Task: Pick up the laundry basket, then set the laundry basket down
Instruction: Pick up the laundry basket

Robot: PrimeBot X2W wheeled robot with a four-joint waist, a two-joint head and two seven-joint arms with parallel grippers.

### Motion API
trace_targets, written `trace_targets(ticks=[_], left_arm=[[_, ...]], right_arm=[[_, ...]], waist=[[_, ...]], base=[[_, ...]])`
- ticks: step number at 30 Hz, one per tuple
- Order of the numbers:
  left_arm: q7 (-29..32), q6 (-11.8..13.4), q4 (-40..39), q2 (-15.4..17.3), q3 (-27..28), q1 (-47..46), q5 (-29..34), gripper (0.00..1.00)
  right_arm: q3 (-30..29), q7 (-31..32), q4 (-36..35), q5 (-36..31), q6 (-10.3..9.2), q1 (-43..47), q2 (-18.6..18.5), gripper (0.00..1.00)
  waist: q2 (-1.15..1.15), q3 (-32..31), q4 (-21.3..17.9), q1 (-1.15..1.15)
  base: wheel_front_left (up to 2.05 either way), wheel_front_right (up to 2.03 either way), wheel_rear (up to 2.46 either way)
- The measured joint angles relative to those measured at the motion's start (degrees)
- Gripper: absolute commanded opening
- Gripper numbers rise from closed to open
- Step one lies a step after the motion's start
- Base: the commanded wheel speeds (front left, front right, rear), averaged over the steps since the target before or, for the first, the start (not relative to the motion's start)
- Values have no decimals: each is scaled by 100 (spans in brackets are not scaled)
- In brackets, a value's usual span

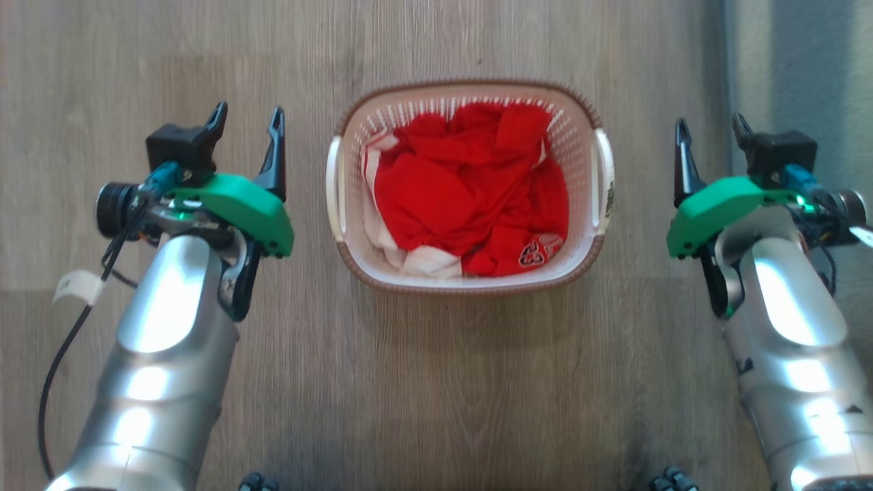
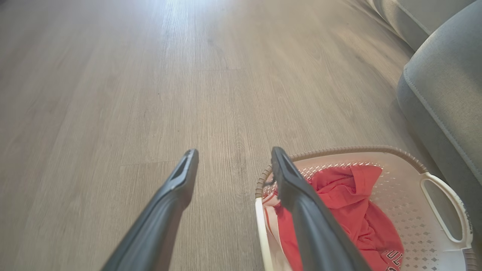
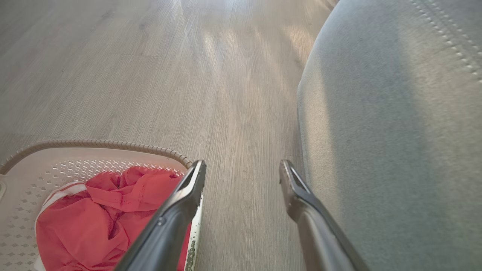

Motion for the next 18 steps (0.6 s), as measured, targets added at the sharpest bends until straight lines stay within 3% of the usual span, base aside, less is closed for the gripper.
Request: trace_targets(ticks=[18], left_arm=[[-1, -208, 917, -247, -381, -701, 154, 100]], right_arm=[[259, 0, 620, 94, 0, -602, 30, 100]], waist=[[1, 1186, -8, 0]], base=[[0, 0, 0]])
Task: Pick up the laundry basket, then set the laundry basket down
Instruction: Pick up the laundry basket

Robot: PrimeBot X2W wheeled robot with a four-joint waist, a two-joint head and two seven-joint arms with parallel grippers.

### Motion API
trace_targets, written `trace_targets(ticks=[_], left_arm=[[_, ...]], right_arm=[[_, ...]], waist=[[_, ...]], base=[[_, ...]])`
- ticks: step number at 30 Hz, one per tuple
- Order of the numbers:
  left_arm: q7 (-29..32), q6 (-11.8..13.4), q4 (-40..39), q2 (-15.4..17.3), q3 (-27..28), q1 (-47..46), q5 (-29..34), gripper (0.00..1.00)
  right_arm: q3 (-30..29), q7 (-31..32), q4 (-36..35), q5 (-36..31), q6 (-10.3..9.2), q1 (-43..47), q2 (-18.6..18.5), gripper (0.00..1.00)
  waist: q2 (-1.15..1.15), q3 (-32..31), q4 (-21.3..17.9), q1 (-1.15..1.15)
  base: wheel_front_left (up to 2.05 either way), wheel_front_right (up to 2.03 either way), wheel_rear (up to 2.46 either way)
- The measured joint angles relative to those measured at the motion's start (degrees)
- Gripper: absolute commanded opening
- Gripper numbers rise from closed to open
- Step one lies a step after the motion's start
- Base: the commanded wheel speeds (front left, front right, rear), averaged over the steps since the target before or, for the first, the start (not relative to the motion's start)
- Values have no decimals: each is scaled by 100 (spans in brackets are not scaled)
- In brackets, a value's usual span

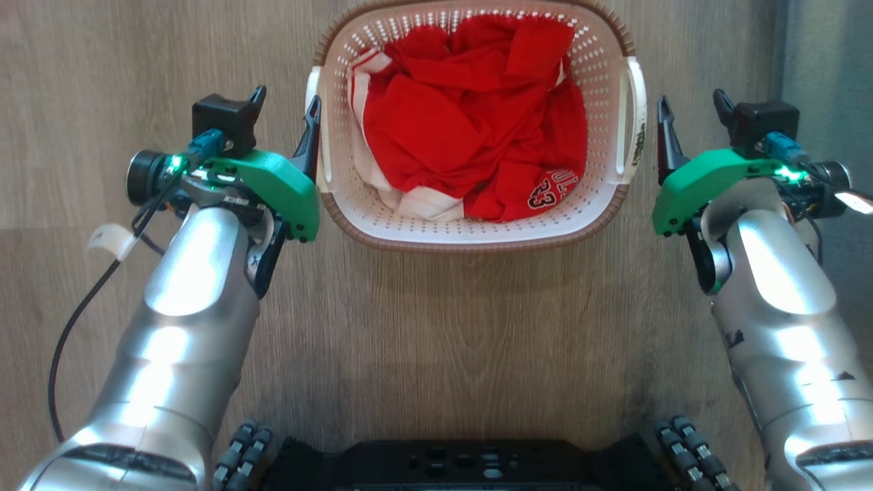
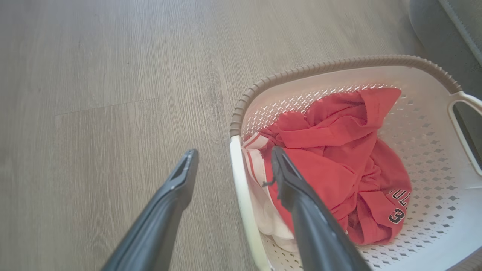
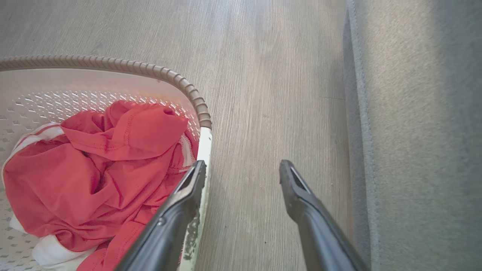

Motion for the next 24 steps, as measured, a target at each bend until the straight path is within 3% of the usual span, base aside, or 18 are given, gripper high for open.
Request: trace_targets(ticks=[7, 24], left_arm=[[0, -1, 400, -53, -321, -310, -45, 100], [-8, -1, 1382, -108, -1373, -1104, -1213, 100]], right_arm=[[205, 0, 93, 131, 0, -227, 8, 100], [445, -46, 750, 129, 0, -709, 7, 100]], waist=[[0, 333, -31, 0], [0, 844, 25, -1]], base=[[0, 0, 0], [0, 0, 0]])
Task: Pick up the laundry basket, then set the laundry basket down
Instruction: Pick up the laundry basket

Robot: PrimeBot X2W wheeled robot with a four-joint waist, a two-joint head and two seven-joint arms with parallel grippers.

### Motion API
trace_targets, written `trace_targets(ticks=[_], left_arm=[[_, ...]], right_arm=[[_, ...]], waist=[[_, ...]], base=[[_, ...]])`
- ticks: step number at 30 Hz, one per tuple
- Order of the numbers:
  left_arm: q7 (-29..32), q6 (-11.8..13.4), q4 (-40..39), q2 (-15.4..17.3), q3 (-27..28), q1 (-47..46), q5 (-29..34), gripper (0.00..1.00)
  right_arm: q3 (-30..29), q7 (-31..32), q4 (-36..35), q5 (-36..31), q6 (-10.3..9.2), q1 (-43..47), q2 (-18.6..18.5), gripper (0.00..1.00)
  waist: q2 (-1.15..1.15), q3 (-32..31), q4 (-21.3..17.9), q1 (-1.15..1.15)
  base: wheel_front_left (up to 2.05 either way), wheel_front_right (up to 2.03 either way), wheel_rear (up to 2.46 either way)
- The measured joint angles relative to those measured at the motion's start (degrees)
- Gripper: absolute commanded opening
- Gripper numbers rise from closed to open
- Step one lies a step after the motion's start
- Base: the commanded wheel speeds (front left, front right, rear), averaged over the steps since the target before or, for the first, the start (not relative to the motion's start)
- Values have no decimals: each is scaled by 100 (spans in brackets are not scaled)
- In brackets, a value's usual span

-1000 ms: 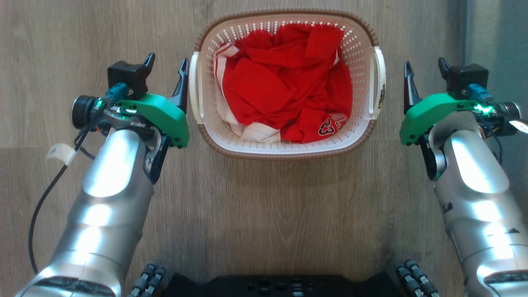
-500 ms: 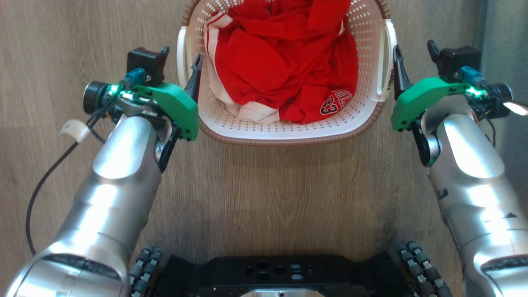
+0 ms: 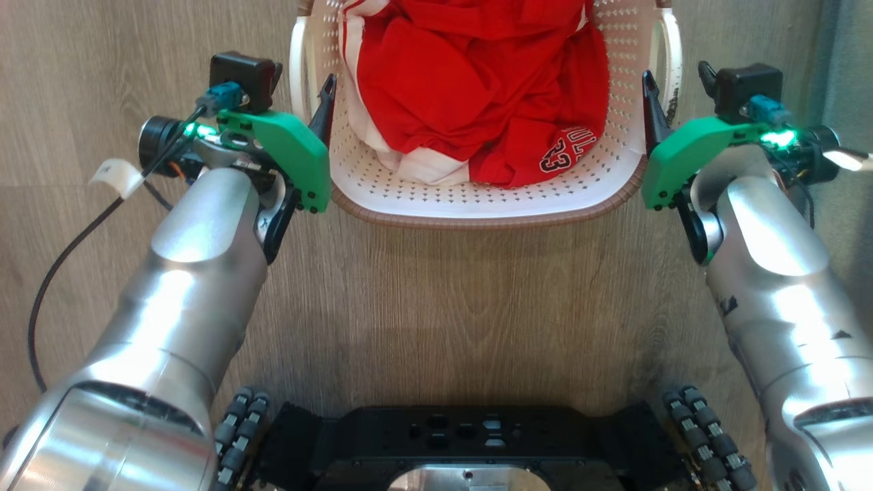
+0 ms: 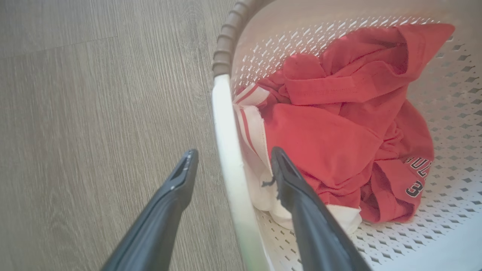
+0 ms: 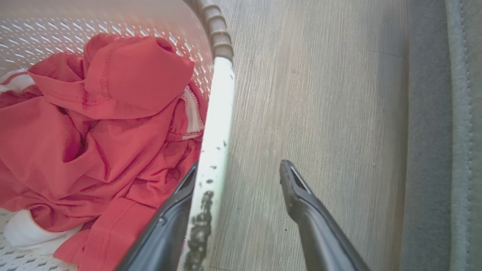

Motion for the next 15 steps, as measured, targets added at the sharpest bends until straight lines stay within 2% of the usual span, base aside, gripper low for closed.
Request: trace_targets(ticks=[8, 9, 10, 15], left_arm=[[0, -1, 197, -2, -511, -213, -431, 100], [0, 0, 216, -4, -622, -221, -580, 72], [7, -1, 245, -3, -691, -225, -638, 0], [45, -45, 311, -70, -913, -286, -993, 0]], right_arm=[[70, 2, 200, 4, 0, -238, 0, 100], [115, 2, 350, 37, 0, -249, 0, 39], [111, 2, 401, 45, 0, -251, 0, 0], [146, 2, 528, 108, 7, -370, 67, 0]], waist=[[0, 105, 56, 0], [0, 111, 63, 0], [0, 114, 64, 0], [0, 129, 82, 0]], base=[[0, 0, 0], [0, 0, 0], [0, 0, 0], [0, 0, 0]])
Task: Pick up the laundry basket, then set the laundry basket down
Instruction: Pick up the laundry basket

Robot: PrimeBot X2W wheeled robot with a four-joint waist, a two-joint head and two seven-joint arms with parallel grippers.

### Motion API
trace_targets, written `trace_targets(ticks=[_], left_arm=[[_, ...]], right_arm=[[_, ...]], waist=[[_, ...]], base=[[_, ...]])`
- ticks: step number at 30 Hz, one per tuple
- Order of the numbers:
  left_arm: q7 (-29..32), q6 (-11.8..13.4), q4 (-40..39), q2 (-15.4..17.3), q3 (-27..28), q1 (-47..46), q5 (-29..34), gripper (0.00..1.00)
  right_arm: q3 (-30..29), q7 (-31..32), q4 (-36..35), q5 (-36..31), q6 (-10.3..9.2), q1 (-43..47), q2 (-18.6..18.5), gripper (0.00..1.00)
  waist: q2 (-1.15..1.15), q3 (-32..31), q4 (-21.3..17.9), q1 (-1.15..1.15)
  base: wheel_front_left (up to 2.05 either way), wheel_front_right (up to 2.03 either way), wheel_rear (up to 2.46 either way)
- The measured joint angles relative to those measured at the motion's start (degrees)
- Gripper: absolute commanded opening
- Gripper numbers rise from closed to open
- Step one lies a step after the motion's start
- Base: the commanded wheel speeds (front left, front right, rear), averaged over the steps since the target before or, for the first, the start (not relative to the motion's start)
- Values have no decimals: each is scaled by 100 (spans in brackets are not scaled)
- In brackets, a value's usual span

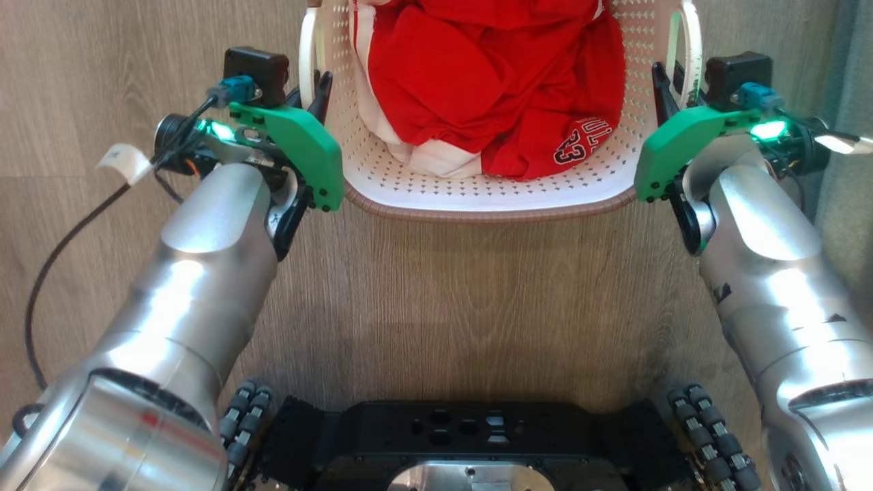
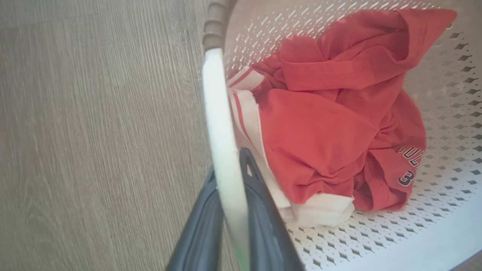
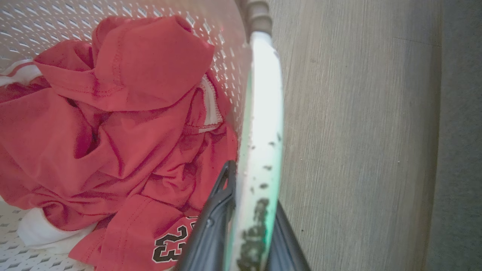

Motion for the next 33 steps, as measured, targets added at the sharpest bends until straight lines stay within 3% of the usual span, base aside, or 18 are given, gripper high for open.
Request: trace_targets(ticks=[24, 33], left_arm=[[220, 2, 46, 3, -881, 105, -1163, 0], [765, 2, -23, 36, -1116, 387, -1725, 0]], right_arm=[[31, 0, 678, -68, 0, -190, 0, 0], [346, 391, 1037, 119, 1, -181, 4, 0]], waist=[[0, -429, 53, 0], [0, -941, 41, 0]], base=[[0, 0, 0], [0, 0, 0]])
